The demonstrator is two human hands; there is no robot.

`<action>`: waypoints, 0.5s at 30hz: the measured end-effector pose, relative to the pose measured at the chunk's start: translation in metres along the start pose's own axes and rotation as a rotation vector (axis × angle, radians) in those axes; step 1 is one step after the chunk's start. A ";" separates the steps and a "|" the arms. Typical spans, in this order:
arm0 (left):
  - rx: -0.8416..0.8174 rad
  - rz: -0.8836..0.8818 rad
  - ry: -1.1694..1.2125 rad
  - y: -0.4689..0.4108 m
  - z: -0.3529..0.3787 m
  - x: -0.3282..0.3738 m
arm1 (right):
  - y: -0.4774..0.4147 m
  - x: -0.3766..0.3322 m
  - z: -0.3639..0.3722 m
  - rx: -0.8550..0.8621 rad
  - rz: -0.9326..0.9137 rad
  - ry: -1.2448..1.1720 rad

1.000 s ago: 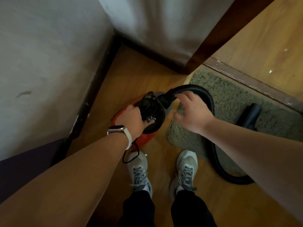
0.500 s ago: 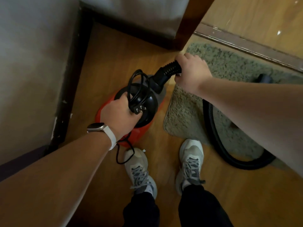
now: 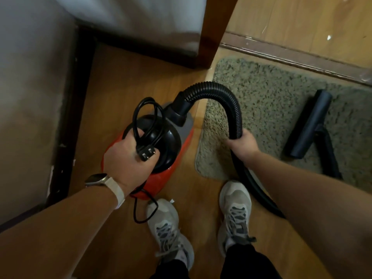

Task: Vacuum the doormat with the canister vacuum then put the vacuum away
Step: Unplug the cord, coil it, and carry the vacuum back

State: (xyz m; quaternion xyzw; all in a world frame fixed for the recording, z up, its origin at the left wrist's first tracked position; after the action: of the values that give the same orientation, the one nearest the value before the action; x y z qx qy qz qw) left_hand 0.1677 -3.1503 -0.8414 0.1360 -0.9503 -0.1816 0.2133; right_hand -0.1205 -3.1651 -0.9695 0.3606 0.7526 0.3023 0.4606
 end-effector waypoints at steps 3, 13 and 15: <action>0.018 0.011 0.034 0.003 0.001 -0.001 | 0.006 0.053 0.006 -0.006 0.147 0.049; -0.193 -0.128 0.111 0.002 -0.019 0.014 | 0.055 0.030 -0.013 0.152 0.019 0.093; -0.238 -0.190 0.170 0.007 -0.030 0.016 | 0.075 0.012 -0.021 0.120 -0.017 0.123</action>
State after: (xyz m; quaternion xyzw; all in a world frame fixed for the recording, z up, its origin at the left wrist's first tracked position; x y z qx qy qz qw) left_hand 0.1663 -3.1576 -0.8075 0.2137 -0.8835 -0.3002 0.2892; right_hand -0.1233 -3.1162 -0.9080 0.3619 0.7994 0.2743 0.3934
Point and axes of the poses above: each hand's wrist, its own y-axis away from the middle knuckle, its own z-axis out of the palm, x = y × z, the point moved 1 cm from there along -y, towards the middle knuckle, and after that the axes turned 9 degrees about -y, right-handed, at the moved point
